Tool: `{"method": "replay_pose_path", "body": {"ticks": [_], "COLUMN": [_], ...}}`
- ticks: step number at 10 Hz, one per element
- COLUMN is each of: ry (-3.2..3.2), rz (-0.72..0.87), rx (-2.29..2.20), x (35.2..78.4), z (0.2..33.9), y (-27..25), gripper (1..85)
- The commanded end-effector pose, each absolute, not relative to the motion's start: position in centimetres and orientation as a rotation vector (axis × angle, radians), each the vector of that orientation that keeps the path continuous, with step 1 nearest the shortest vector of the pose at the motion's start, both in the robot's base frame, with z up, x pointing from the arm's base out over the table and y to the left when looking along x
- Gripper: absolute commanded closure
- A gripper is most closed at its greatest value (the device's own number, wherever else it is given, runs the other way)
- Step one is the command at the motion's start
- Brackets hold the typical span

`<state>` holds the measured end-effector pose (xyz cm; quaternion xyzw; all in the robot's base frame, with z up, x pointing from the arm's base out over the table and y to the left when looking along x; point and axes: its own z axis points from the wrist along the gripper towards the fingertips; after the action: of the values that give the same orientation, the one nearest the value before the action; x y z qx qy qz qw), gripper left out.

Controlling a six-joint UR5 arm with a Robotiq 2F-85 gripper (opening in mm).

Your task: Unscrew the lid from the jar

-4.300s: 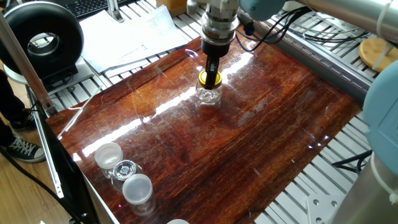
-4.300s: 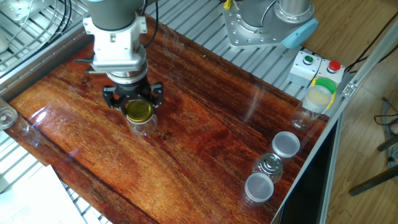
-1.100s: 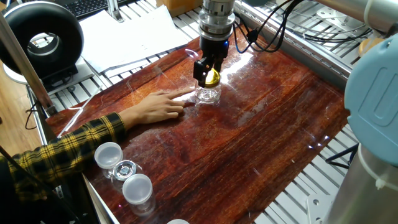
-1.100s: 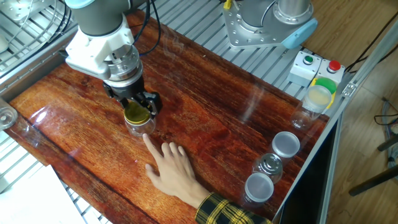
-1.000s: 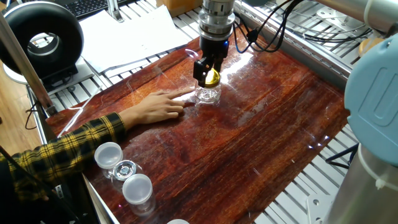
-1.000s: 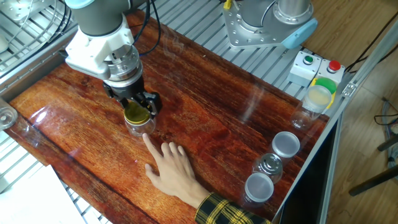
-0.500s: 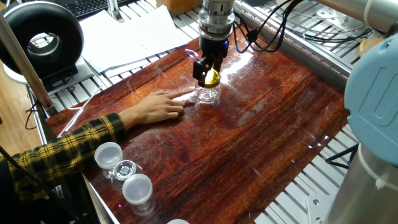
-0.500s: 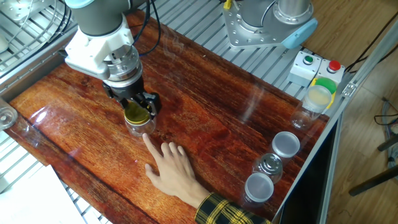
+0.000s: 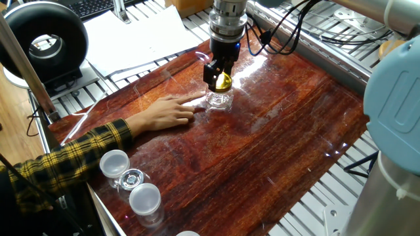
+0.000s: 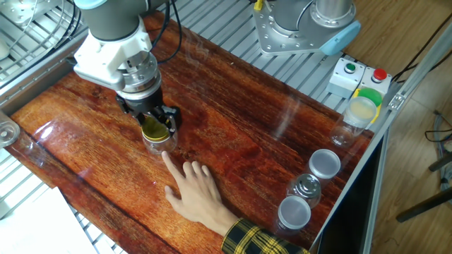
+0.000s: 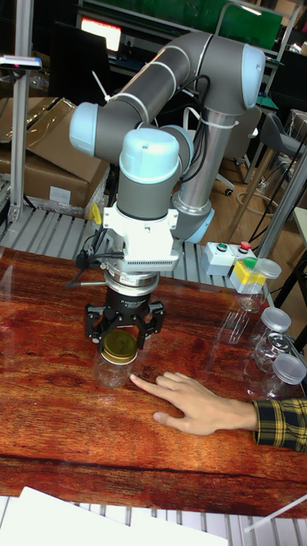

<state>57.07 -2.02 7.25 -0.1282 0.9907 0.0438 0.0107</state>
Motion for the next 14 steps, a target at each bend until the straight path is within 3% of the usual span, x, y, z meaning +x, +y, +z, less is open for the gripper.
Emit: {"method": "replay_pose_path", "body": {"ticks": [1, 14], "ry": [3.074, 2.986], "rz": [0.152, 0.086], "rx": [-0.408, -0.72], "x": [57.45, 58.21], "z": [7.39, 7.47], "y": [-1.83, -2.27], "gripper": [15.0, 19.7]}}
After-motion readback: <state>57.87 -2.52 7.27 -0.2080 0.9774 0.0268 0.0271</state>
